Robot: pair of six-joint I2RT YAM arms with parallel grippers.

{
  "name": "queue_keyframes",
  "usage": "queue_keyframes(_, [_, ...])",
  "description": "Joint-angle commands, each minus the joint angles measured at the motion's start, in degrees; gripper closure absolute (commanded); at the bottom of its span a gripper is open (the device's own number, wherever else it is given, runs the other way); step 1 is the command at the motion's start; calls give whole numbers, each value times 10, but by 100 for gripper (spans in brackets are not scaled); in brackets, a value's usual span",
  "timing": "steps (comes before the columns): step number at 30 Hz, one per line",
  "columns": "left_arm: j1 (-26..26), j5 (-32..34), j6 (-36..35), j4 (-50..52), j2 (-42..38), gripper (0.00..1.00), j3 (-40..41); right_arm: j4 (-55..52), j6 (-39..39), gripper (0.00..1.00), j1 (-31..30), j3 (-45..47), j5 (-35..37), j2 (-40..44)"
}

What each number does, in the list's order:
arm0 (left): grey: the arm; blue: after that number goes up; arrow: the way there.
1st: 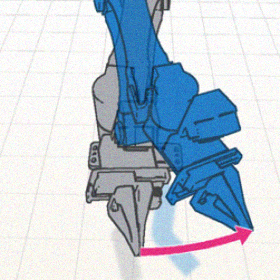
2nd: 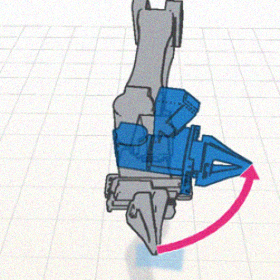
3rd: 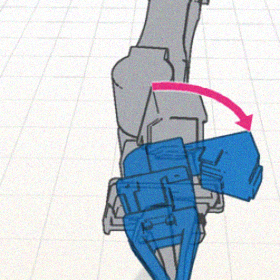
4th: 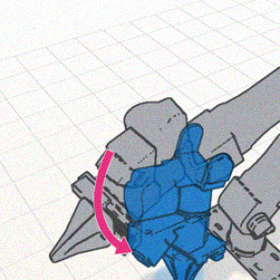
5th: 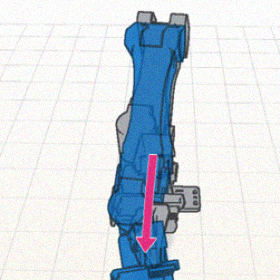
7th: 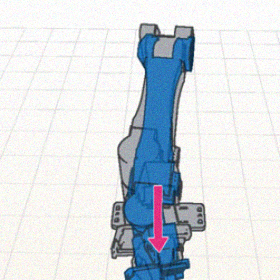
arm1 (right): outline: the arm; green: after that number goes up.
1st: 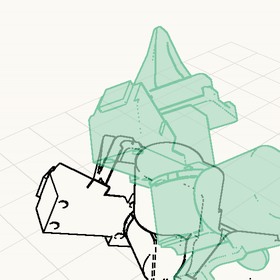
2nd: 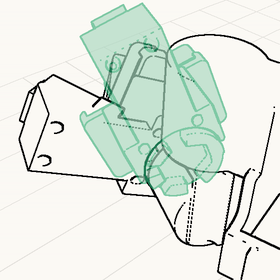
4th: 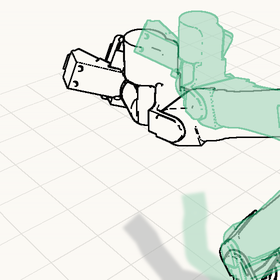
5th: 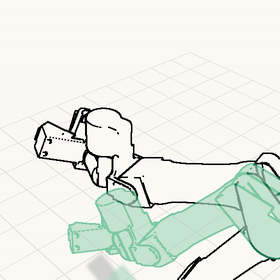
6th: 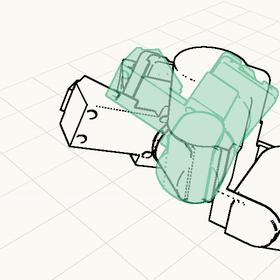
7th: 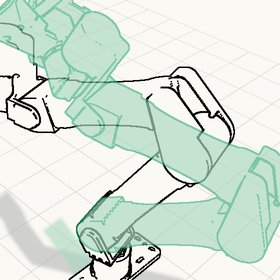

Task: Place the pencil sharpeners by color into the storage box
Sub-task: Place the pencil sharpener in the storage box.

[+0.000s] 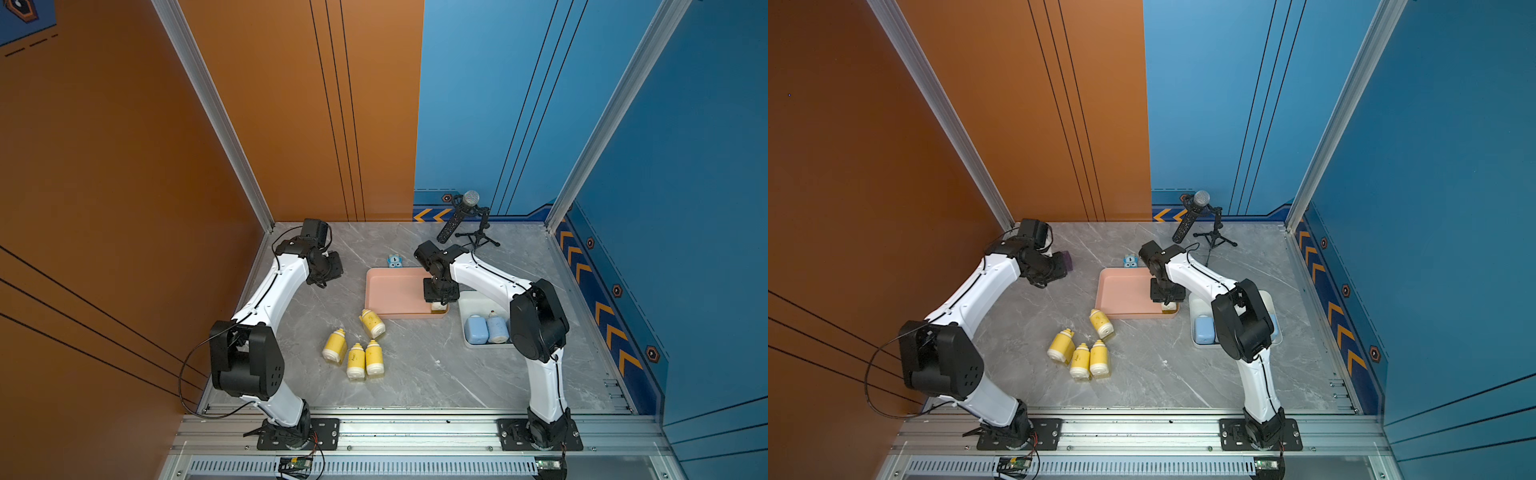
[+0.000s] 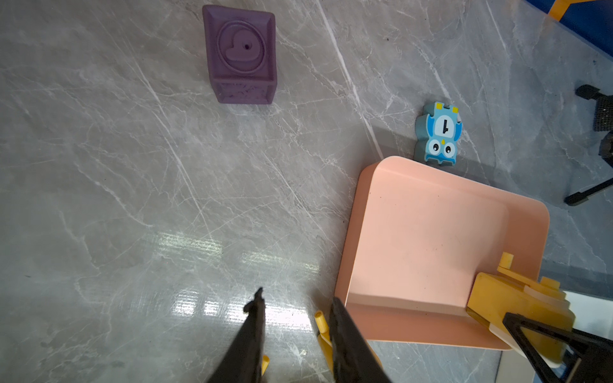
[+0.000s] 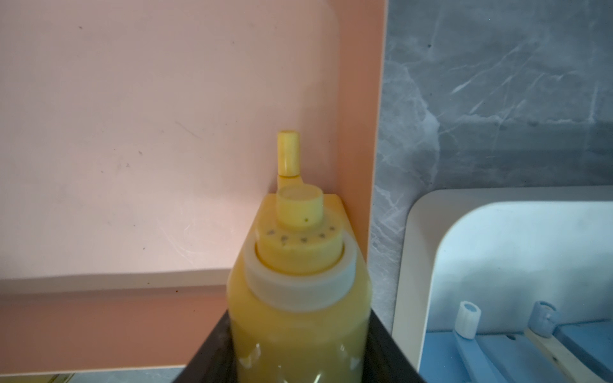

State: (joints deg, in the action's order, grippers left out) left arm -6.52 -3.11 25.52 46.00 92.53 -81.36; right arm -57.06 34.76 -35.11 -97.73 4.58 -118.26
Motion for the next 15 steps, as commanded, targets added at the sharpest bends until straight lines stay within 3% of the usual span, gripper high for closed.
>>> queue_keyframes(1, [0,-7,4,0,0,66,5,-17,-2,64,6,9,1,15])
queue_keyframes(15, [2,-8,4,0,-1,66,6,-16,-7,44,9,8,5,-2])
